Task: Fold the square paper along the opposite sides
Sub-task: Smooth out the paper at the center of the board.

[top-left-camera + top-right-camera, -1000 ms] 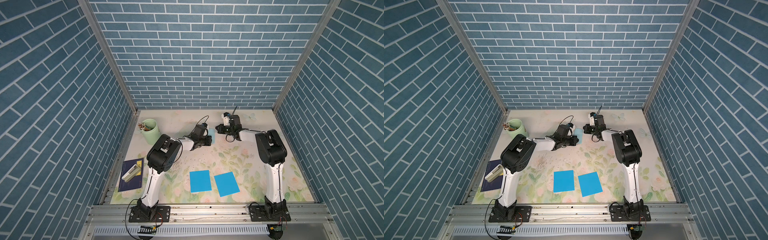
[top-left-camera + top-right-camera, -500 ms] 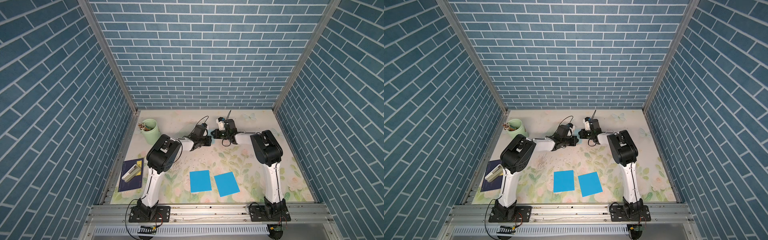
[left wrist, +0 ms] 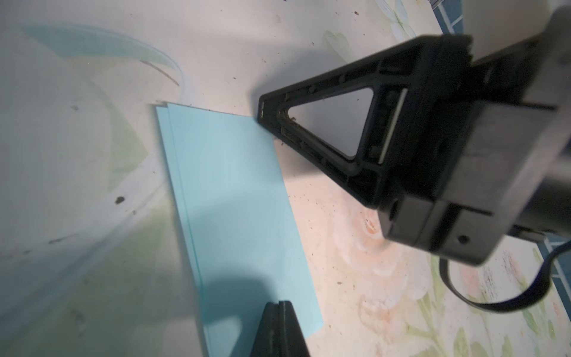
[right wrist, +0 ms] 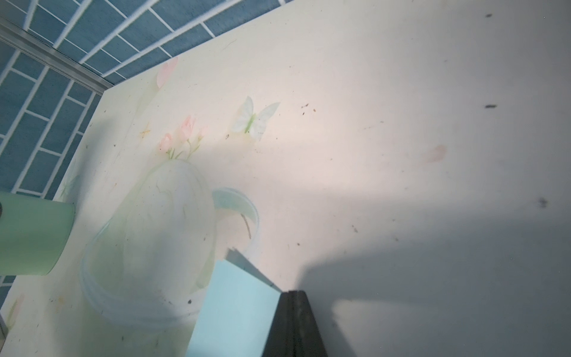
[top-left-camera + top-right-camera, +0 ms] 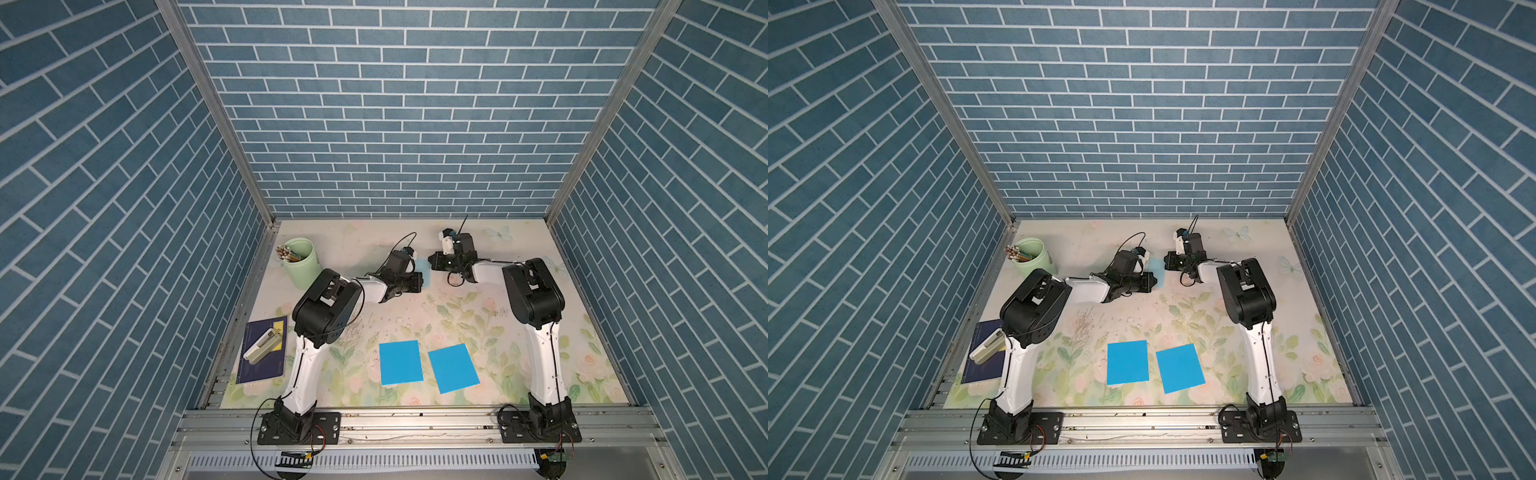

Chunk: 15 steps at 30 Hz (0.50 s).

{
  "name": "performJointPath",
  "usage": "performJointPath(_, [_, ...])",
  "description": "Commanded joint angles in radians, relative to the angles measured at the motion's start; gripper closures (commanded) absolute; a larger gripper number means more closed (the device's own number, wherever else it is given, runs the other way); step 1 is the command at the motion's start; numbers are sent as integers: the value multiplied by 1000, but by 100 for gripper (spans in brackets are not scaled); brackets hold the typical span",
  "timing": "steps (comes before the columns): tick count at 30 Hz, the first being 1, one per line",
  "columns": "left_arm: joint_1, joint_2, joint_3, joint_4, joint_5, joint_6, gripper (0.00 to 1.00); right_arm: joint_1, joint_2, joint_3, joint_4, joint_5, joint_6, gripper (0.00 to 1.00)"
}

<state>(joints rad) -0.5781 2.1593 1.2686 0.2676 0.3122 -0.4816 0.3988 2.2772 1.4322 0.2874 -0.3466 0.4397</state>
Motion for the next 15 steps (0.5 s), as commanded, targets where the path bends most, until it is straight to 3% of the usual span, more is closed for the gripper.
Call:
performJointPath(1, [11,7,-38,-100,-5,1,100,-10,62,8,-102,58,-35,100])
performJointPath(15, [12,10,-43,-94,2,-3,100,-30,48,11,-93,27,-51,100])
